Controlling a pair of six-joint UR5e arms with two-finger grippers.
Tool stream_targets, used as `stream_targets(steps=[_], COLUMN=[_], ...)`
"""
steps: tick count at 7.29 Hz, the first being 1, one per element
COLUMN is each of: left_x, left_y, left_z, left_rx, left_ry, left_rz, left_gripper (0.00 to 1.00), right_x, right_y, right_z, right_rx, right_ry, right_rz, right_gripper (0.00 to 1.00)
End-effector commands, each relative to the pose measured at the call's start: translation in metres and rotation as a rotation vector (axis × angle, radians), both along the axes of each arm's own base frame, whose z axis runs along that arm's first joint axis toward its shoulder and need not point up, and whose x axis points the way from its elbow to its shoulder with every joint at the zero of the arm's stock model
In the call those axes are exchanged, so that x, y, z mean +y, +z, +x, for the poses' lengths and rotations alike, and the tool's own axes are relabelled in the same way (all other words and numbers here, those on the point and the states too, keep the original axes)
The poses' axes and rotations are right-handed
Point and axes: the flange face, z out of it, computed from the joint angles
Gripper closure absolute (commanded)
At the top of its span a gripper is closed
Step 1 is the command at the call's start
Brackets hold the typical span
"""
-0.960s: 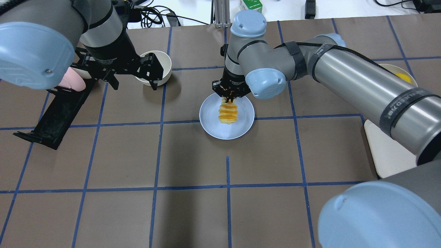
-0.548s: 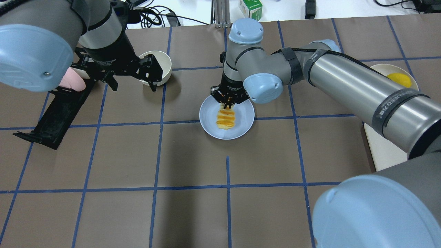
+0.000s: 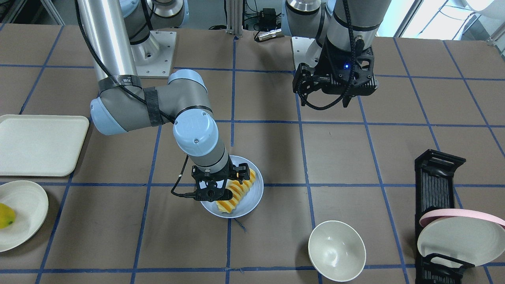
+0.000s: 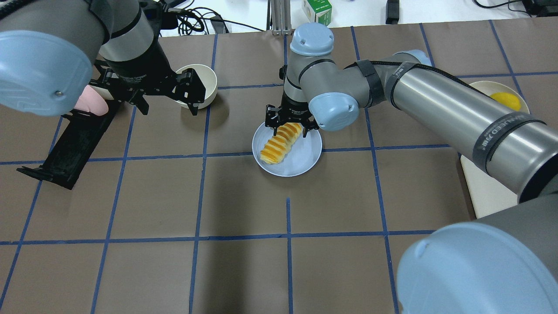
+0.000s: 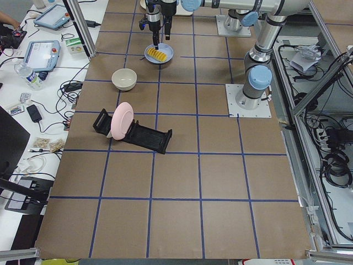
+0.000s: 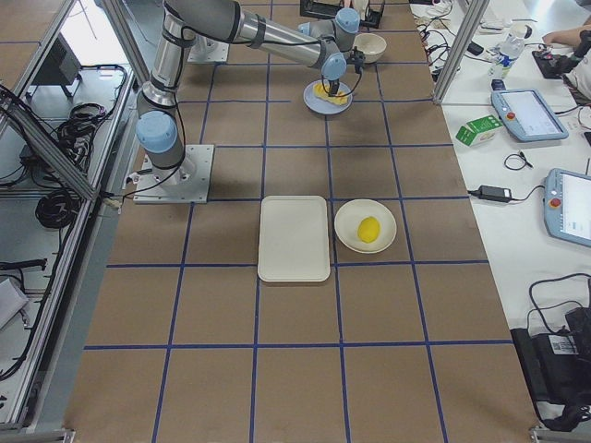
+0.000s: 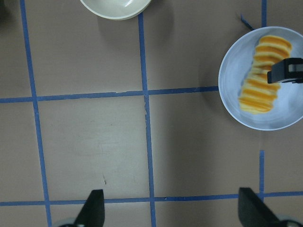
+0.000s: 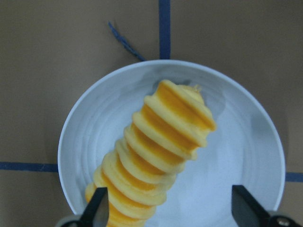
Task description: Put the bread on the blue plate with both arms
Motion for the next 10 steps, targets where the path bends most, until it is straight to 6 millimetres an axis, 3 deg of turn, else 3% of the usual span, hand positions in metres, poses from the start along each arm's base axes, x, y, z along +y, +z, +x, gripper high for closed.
stream_targets(steps=[1,3,4,6,7,10], left_x=[0.000,-0.001,-0.001,-0.001,-0.001,-0.002], left_y=[0.001,0.001,0.002,0.003,0.003,0.004], left_z=[0.000,0.001,0.001,0.001,0.001,0.002], left_rx=[0.001,0.000,0.000,0.000,0.000,0.000], left_ry=[-0.002,0.000,0.000,0.002,0.002,0.003], left_rz=[-0.003,-0.003,-0.004,-0.006,-0.006,-0.009], left_gripper=[0.00,0.00,0.00,0.00,0.00,0.00], right_x=[-0.009,-0.017,-0.001,0.021,0.030,0.037], right_y=[0.054,0.106,0.139,0.179,0.198,0.209], right_z=[-0.036,-0.123,-0.146,-0.168,-0.191,-0.195], right_rx=[0.106,0.144,0.147,0.152,0.140,0.140], right_ry=[0.001,0.052,0.055,0.092,0.060,0.066], right_rz=[-0.044,-0.031,-0.021,-0.039,-0.034,-0.047], right_gripper=[0.00,0.00,0.00,0.00,0.00,0.00])
